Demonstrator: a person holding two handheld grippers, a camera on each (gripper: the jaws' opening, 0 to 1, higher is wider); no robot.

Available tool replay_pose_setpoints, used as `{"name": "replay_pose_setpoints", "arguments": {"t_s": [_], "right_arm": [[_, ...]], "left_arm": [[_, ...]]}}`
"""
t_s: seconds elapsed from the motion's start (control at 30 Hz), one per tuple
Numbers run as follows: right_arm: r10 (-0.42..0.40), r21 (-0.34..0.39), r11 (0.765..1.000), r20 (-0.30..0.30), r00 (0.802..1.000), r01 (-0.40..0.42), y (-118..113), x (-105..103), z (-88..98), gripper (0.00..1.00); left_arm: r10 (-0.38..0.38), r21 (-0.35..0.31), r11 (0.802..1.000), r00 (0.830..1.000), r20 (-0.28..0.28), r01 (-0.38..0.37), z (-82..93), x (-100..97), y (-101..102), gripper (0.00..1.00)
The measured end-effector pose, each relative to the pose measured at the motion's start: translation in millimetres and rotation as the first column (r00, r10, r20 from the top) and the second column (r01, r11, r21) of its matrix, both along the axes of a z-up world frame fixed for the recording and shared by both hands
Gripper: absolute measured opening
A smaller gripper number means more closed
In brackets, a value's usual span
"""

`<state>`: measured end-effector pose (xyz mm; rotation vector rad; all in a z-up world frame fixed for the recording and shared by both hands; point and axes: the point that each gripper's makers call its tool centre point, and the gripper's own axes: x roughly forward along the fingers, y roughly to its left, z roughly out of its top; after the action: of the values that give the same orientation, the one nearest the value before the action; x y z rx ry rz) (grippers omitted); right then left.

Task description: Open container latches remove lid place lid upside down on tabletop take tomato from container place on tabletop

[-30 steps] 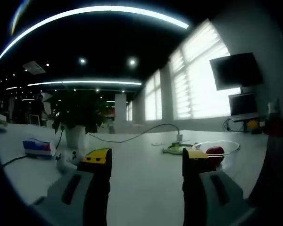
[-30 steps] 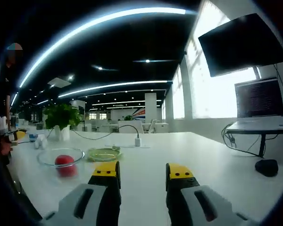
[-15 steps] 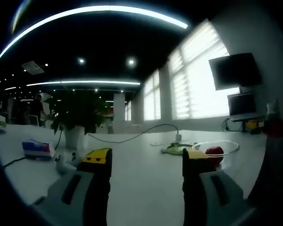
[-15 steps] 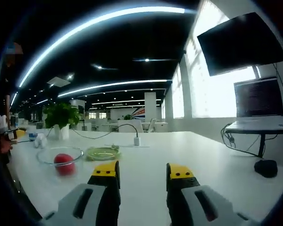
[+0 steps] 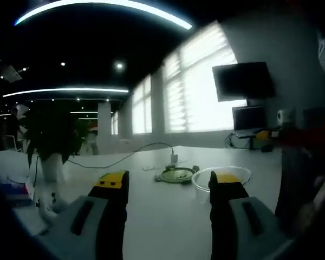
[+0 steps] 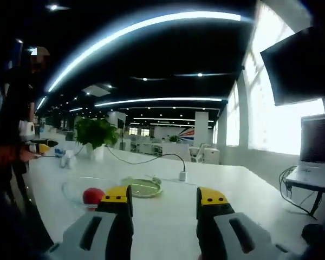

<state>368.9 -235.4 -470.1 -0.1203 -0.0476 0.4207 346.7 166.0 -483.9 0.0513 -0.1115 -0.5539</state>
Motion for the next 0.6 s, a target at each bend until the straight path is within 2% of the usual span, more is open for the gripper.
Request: {"name": "replay_pose_setpoints", "arguments": {"t_s": [0.07, 0.23, 0.27, 0.33, 0.4, 0.43, 0.5, 0.6], "right_arm": [[0.04, -0.054, 0.998, 0.009, 0.999, -0.04, 9.6, 1.2, 3.3, 0.42], [0.158, -0.111, 0.981, -0.018, 0.987, -0.16, 37.9, 4.1, 9.7, 0.42], [0.163, -0.118, 0.979, -0.016, 0.986, -0.164, 39.6, 4.4, 10.5, 0.42], [0.218, -0.144, 0.965, -0.031, 0.975, -0.22, 60.4, -0.2, 13.2, 0.42], [0.241, -0.174, 0.954, -0.039, 0.97, -0.244, 69.7, 1.9, 12.7, 0.42], [0.268, -0.199, 0.941, -0.055, 0.962, -0.274, 76.0, 1.7, 9.9, 0.42], [0.291, -0.204, 0.932, -0.066, 0.954, -0.298, 85.4, 3.8, 10.9, 0.42], [0.363, -0.212, 0.899, -0.128, 0.923, -0.383, 102.3, 3.2, 6.5, 0.42]], "left_arm": [[-0.032, 0.005, 0.999, 1.0, 0.0, 0.032, 4.6, 3.4, -7.2, 0.52], [-0.126, 0.065, 0.99, 0.992, -0.003, 0.126, 11.4, 9.4, -30.9, 0.53], [-0.158, 0.086, 0.984, 0.987, -0.021, 0.159, 9.5, 11.3, -37.9, 0.53], [-0.186, 0.139, 0.972, 0.982, -0.029, 0.188, 7.7, 15.4, -46.3, 0.53], [-0.215, 0.156, 0.963, 0.976, -0.039, 0.218, 8.1, 17.6, -55.5, 0.53], [-0.227, 0.161, 0.959, 0.972, -0.052, 0.233, 7.5, 18.9, -59.6, 0.53], [-0.257, 0.208, 0.942, 0.965, -0.057, 0.263, 6.7, 20.0, -68.8, 0.53], [-0.309, 0.247, 0.914, 0.947, -0.089, 0.321, 4.9, 20.2, -83.9, 0.53]]}}
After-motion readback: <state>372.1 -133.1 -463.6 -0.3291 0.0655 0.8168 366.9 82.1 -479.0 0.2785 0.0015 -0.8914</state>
